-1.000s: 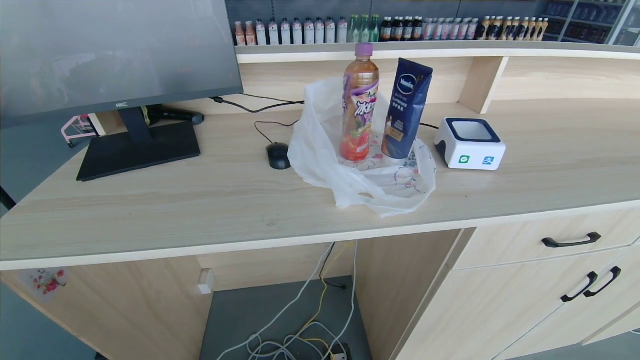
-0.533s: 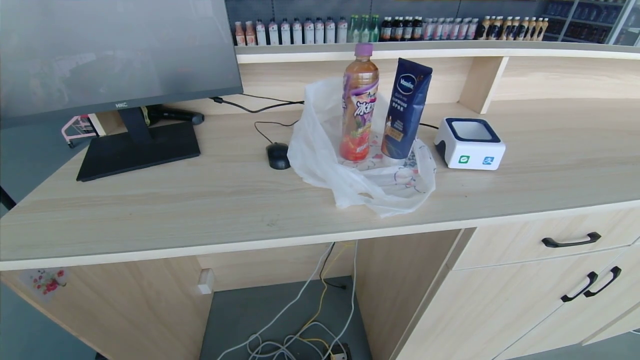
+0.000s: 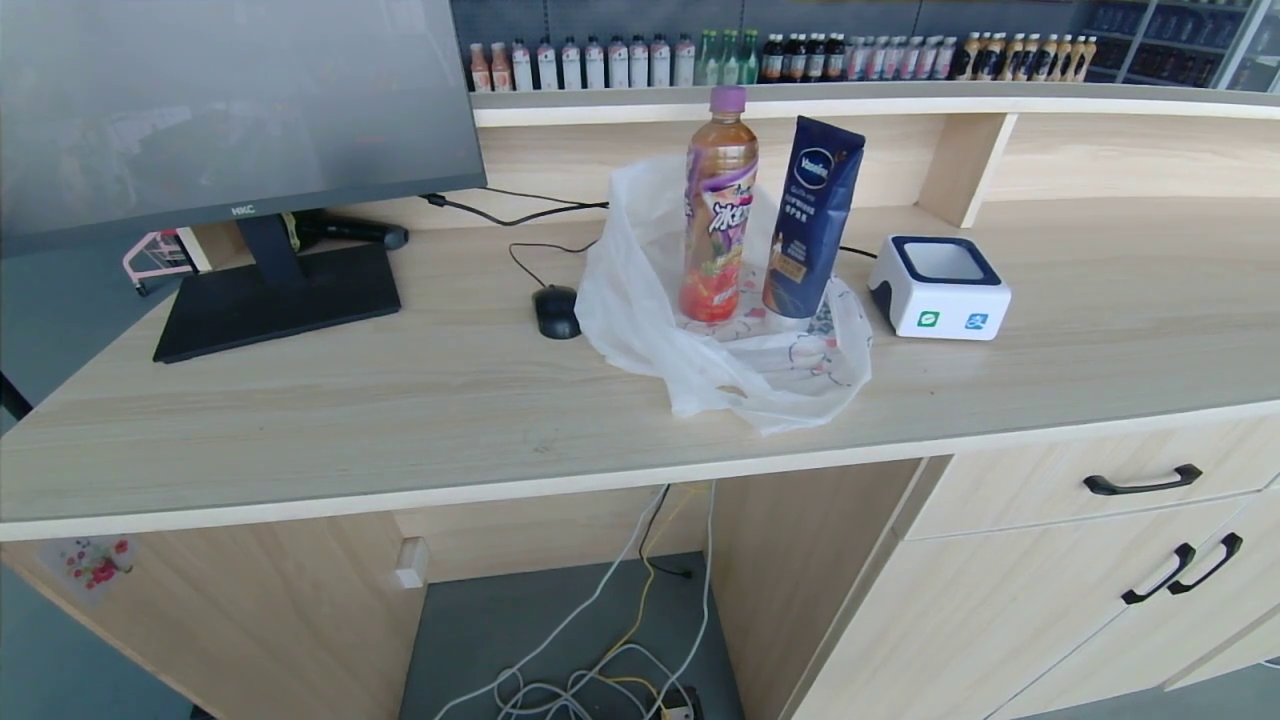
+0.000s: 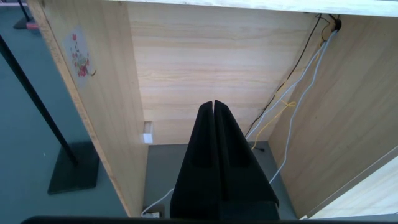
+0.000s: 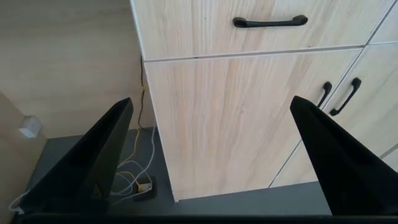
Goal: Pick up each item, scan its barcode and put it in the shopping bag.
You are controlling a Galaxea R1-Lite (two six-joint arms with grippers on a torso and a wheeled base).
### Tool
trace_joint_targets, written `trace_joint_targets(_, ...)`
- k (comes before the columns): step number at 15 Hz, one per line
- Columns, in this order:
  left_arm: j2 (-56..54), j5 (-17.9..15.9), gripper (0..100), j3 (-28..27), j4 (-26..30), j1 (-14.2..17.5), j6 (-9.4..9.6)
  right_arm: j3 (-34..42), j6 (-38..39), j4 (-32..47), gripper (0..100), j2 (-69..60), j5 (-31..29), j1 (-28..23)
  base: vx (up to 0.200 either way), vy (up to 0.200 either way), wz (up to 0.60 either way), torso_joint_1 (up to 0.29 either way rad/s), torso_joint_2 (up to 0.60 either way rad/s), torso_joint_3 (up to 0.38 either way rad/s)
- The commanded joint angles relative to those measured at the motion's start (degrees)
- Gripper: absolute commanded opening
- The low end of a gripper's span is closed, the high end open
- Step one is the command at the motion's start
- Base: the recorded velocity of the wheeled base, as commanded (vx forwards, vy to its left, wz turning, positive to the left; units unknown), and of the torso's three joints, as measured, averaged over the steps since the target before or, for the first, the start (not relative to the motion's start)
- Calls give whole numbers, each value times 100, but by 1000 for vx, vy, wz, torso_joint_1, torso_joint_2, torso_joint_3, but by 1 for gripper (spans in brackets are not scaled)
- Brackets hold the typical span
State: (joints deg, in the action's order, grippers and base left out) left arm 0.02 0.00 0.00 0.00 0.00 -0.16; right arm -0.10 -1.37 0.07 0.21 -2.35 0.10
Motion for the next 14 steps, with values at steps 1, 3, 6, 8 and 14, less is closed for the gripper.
trace_joint_targets(1, -2, 0, 0, 0, 0, 0, 7, 1, 5, -7, 100, -21, -2, 8, -200, 0, 0, 2, -2, 2)
trace_joint_targets(3, -2, 0, 0, 0, 0, 0, 7, 1, 5, 1, 100, -21, 7, 8, -100, 0, 0, 4, 1, 1)
trace_joint_targets(6, -2, 0, 0, 0, 0, 0, 7, 1, -22, 1, 100, -21, -2, 8, 0, 0, 0, 0, 0, 0)
trace_joint_targets(8, -2, 0, 0, 0, 0, 0, -11, 1, 5, 1, 100, -12, -2, 8, 0, 0, 0, 0, 0, 0)
trace_joint_targets(14, -2, 0, 0, 0, 0, 0, -11, 1, -4, 1, 100, -21, -2, 8, 0, -100, 0, 3, 0, 0)
